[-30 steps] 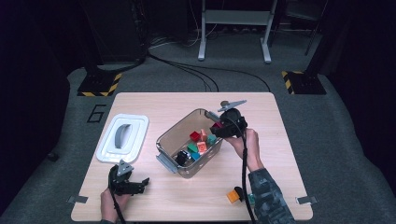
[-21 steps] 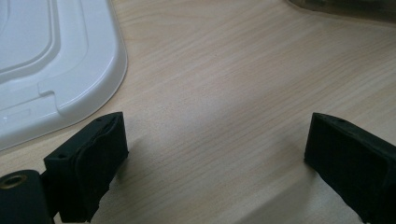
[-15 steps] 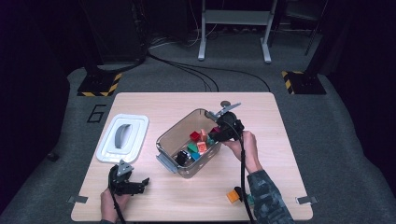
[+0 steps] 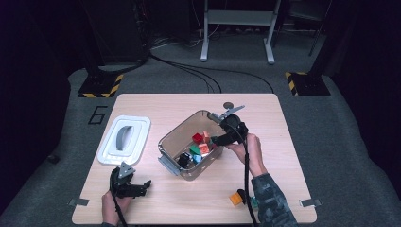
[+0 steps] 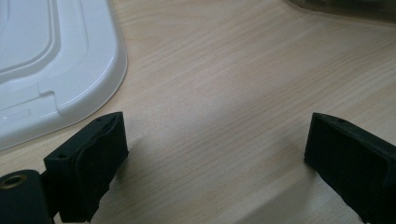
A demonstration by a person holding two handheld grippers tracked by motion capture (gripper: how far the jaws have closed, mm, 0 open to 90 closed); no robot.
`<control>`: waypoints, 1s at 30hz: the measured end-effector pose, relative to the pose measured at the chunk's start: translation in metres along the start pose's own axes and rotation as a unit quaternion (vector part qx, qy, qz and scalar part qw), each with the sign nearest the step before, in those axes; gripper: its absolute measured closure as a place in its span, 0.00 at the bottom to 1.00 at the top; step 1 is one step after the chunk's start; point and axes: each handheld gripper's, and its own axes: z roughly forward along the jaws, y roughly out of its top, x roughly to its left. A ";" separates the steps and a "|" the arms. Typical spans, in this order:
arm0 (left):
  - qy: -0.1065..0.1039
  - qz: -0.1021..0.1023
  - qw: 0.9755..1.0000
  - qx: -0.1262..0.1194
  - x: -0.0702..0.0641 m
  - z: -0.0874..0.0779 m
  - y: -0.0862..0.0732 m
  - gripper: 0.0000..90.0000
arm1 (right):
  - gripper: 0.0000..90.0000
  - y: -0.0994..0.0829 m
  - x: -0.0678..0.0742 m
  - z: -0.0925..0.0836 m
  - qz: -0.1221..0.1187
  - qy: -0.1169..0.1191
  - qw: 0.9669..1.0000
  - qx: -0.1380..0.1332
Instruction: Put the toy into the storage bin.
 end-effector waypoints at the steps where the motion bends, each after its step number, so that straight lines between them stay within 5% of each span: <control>1: 0.000 0.000 1.000 0.000 0.000 0.000 0.000 0.06 | 0.26 -0.001 0.000 -0.005 0.003 -0.001 1.000 -0.011; 7: 0.001 0.003 1.000 0.001 0.000 0.000 0.000 0.06 | 0.17 -0.006 -0.001 -0.022 0.006 -0.004 0.999 -0.033; 18: -0.001 0.001 1.000 0.000 0.000 0.000 0.000 0.06 | 0.15 -0.030 0.000 -0.052 0.008 -0.010 0.998 -0.056; 30: 0.000 0.000 1.000 0.000 0.000 0.000 0.000 0.06 | 0.12 -0.109 -0.003 -0.047 0.063 -0.010 0.998 -0.027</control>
